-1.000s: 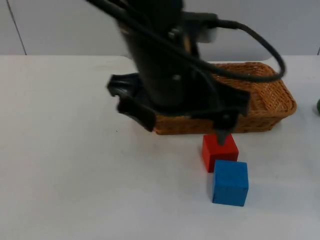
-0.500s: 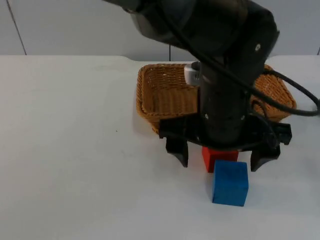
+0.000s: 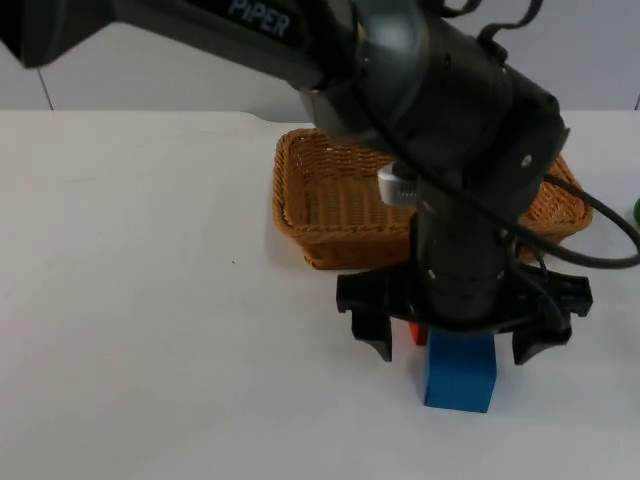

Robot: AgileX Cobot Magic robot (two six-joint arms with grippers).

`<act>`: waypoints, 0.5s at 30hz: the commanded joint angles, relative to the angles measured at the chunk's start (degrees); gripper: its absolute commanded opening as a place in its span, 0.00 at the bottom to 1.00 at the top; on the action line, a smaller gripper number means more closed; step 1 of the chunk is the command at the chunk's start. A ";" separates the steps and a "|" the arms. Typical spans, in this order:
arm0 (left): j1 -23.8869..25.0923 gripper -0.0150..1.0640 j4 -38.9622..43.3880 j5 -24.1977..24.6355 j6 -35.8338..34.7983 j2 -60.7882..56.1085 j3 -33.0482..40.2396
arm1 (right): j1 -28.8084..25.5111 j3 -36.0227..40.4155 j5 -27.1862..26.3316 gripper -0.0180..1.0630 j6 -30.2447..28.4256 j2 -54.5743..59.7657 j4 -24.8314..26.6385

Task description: Place all geometric objects except the red cube into the basket.

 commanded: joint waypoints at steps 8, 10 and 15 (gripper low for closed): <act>-0.38 0.88 -2.18 -5.40 -0.63 1.12 -0.32 | -0.32 -0.32 -0.49 0.99 0.06 0.05 0.35; -0.38 0.88 -2.18 -6.28 -0.63 1.12 -0.32 | -0.32 -0.32 -0.37 0.99 0.06 0.05 0.35; -0.38 0.88 -1.70 -6.42 1.53 1.12 -0.32 | -0.32 -0.32 -0.37 0.99 0.06 0.05 0.35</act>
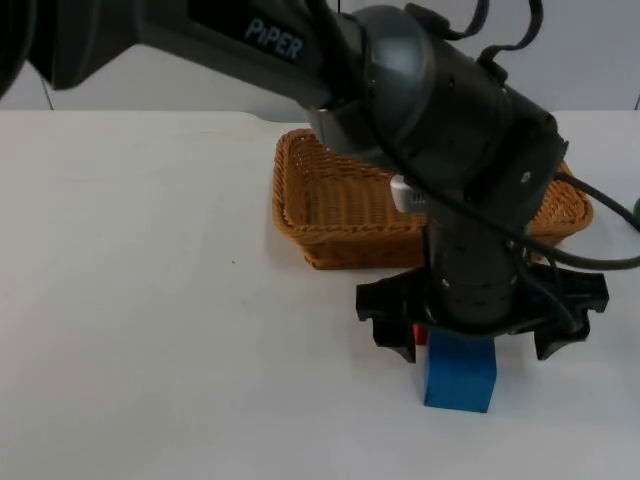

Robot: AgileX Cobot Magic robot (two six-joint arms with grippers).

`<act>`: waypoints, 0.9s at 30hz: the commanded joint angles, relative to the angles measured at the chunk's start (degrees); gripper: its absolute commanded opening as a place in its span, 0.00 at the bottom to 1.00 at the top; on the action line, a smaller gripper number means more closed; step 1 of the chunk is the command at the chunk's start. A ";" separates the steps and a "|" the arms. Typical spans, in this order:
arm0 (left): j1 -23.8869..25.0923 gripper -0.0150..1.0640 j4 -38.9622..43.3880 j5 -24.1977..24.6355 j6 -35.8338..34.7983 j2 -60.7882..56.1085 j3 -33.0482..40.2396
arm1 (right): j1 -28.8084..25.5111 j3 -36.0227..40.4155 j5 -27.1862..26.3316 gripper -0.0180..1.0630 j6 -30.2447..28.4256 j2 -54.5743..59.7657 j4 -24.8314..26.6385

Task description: Place all geometric objects except the red cube into the basket.

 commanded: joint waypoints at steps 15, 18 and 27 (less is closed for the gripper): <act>-0.26 0.64 0.49 4.13 3.69 1.53 -0.16 | -0.32 -0.32 -0.16 0.99 0.06 0.05 0.13; -0.26 0.47 -0.20 4.72 3.69 1.53 -0.16 | -0.32 -0.32 -0.06 0.99 0.06 0.05 -0.03; -0.40 0.01 -2.67 12.75 14.00 -1.55 -0.16 | -0.32 -0.32 -0.18 0.99 0.06 0.05 -0.43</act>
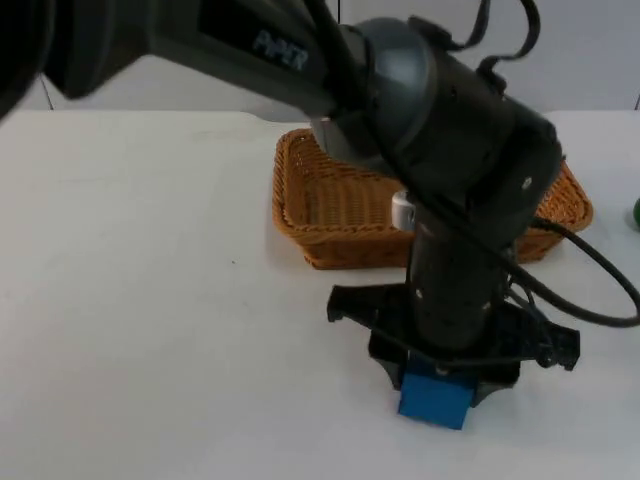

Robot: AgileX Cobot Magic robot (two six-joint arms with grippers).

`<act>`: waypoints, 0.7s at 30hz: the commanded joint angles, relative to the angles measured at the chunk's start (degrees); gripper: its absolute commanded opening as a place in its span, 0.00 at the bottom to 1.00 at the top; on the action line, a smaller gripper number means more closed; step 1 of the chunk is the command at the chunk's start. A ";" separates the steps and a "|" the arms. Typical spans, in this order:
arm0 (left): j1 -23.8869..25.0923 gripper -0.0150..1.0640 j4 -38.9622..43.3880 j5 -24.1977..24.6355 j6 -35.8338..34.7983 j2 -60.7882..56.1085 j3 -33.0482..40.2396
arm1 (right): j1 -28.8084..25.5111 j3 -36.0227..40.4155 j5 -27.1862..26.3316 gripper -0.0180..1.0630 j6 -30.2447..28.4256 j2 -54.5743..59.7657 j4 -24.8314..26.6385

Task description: Place all geometric objects except the red cube into the basket.

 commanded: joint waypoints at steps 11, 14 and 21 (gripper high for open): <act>-1.02 0.01 -4.06 8.46 30.52 -12.98 -0.16 | -0.32 -0.32 0.58 0.99 0.06 -0.05 -0.44; -0.79 0.01 -6.41 10.01 37.94 -15.45 -0.16 | -0.32 -0.32 0.58 0.99 0.06 -0.05 -0.44; 2.76 0.01 -6.41 8.37 41.80 -16.35 -0.16 | -0.32 -0.32 0.45 0.99 0.06 -0.05 -0.44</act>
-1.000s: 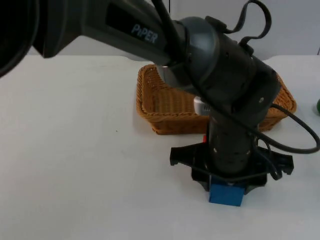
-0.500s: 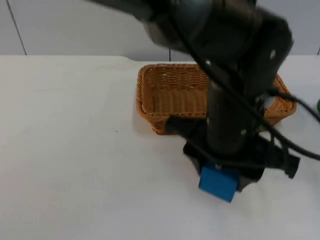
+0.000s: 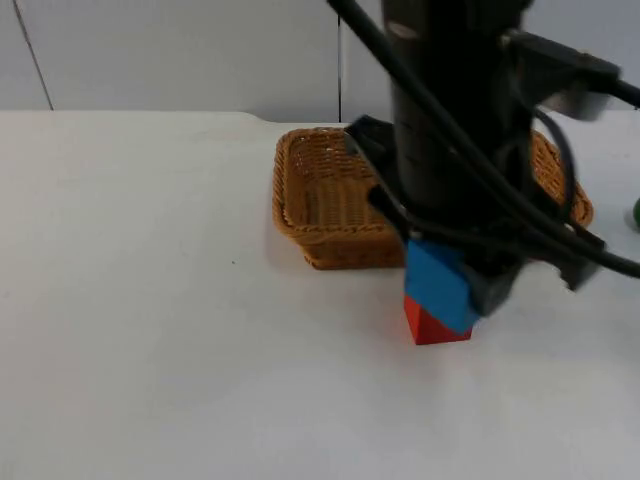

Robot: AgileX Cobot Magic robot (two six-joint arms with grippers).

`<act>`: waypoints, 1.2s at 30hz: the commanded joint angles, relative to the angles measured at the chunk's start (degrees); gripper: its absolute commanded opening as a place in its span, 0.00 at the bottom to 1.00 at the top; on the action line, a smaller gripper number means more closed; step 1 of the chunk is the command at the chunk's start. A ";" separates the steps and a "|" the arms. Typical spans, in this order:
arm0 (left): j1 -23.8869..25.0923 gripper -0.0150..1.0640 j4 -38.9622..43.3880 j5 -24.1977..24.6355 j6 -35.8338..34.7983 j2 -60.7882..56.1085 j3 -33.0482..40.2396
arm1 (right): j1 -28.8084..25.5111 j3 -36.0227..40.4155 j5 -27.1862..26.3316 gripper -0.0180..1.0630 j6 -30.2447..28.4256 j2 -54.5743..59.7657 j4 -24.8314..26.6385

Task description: Place all geometric objects except the red cube into the basket.

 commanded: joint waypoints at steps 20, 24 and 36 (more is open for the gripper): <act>18.77 0.01 -1.69 -14.33 4.95 8.89 -10.71 | -0.32 -0.32 -0.25 0.99 -0.15 -0.05 -0.44; 18.77 0.01 0.45 -13.22 4.95 14.28 -16.40 | -0.32 -0.32 -0.25 0.99 -0.15 -0.05 -0.44; 18.77 0.13 2.47 -13.48 4.95 23.93 -23.62 | -0.32 0.27 0.11 0.99 -0.15 -0.05 -0.44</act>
